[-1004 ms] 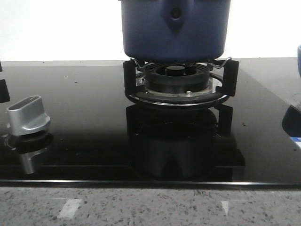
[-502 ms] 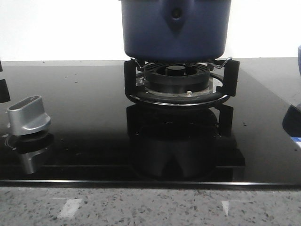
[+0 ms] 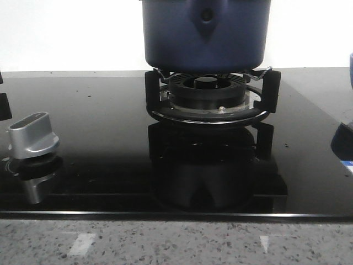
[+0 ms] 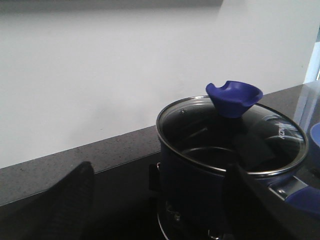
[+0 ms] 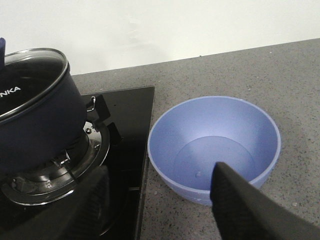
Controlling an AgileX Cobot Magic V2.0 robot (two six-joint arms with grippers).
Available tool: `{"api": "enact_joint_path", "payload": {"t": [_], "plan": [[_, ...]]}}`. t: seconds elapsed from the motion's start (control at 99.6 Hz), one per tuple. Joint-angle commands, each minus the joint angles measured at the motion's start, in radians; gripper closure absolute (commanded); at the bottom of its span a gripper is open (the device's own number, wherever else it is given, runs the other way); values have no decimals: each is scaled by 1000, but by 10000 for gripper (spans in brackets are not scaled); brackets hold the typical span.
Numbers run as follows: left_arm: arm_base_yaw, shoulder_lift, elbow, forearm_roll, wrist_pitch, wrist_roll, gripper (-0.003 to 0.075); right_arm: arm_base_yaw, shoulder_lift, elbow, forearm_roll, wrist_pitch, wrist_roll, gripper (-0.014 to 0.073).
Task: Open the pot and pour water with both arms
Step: 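Raise the left gripper and move it above the glass pot lid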
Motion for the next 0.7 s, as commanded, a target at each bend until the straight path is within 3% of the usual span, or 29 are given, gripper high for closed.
{"api": "enact_joint_path", "payload": {"t": [0.0,0.372,0.693], "plan": [[-9,33,-110,8,4,-9,246,1,16,-36,-9,-92,-8,190],[-103,212,-308,94,40,-9,220,1,16,-36,-9,-78,-8,191],[-108,282,-325,50,18,-9,215,1,16,-36,-9,-21,-8,191]]}}
